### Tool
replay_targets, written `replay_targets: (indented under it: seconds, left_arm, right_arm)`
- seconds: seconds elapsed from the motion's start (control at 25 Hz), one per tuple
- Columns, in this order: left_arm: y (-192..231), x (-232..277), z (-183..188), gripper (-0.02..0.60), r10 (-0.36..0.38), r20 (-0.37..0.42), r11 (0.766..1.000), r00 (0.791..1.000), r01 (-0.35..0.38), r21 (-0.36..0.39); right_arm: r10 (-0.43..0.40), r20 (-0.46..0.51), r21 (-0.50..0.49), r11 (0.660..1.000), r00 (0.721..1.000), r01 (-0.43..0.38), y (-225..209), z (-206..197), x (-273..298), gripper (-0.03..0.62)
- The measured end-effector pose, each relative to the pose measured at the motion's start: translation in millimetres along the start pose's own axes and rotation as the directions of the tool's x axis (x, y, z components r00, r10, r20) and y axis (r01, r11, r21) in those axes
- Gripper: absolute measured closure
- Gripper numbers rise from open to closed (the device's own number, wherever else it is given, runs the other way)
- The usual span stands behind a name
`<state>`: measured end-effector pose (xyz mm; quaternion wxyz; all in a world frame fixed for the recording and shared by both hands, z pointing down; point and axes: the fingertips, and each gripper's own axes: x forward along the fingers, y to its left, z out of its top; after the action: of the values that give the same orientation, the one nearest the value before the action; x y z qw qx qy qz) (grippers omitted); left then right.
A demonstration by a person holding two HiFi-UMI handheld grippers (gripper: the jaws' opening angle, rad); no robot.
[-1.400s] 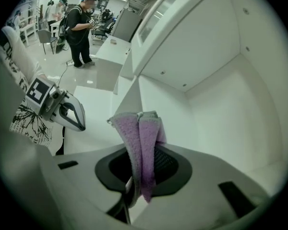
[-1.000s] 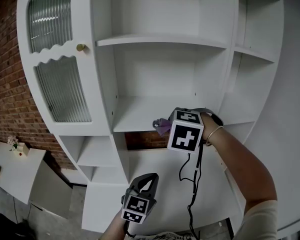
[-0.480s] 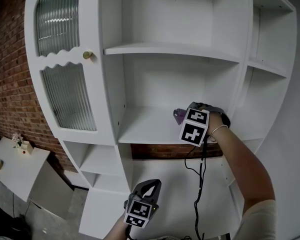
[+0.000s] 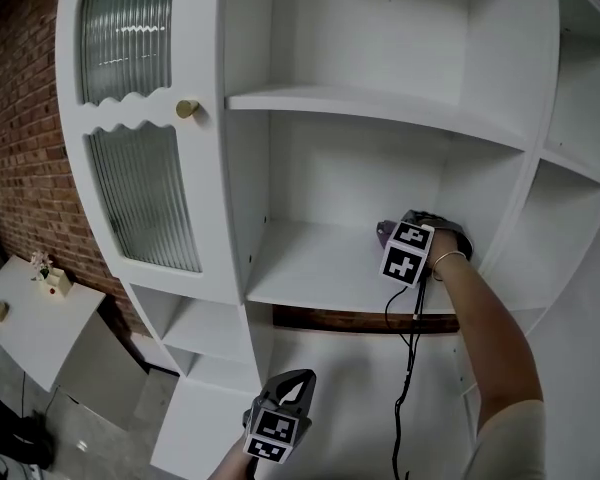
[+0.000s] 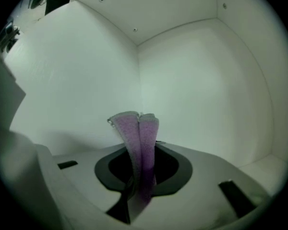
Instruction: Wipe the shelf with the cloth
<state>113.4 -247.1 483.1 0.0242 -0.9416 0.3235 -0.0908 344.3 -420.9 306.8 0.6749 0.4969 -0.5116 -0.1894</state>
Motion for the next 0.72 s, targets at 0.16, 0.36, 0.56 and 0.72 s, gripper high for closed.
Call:
replay_targets:
  seconds: [0.16, 0.36, 0.56, 0.72]
  left_arm:
    - [7.7, 4.4, -7.4, 0.568, 0.012, -0.015, 1.000, 1.000, -0.013, -0.012]
    - [11.8, 7.6, -12.2, 0.568, 0.017, -0.025, 1.000, 1.000, -0.018, -0.021]
    - [12.6, 7.4, -13.4, 0.568, 0.012, -0.029, 1.000, 1.000, -0.012, -0.019]
    - [9.1, 5.4, -12.1, 0.568, 0.003, -0.025, 1.000, 1.000, -0.004, -0.013]
  right_arm:
    - [-0.021, -0.036, -0.054, 0.998, 0.999, 0.019, -1.3, -4.2, 18.2, 0.514]
    - [0.045, -0.046, -0.015, 0.999, 0.998, -0.045, 4.3, -5.7, 26.0, 0.514]
    - [0.089, -0.052, 0.022, 0.996, 0.995, -0.088, 10.9, -7.4, 21.2, 0.516]
    - [0.118, -0.054, 0.047, 0.992, 0.992, -0.115, 17.5, -9.1, 10.9, 0.514]
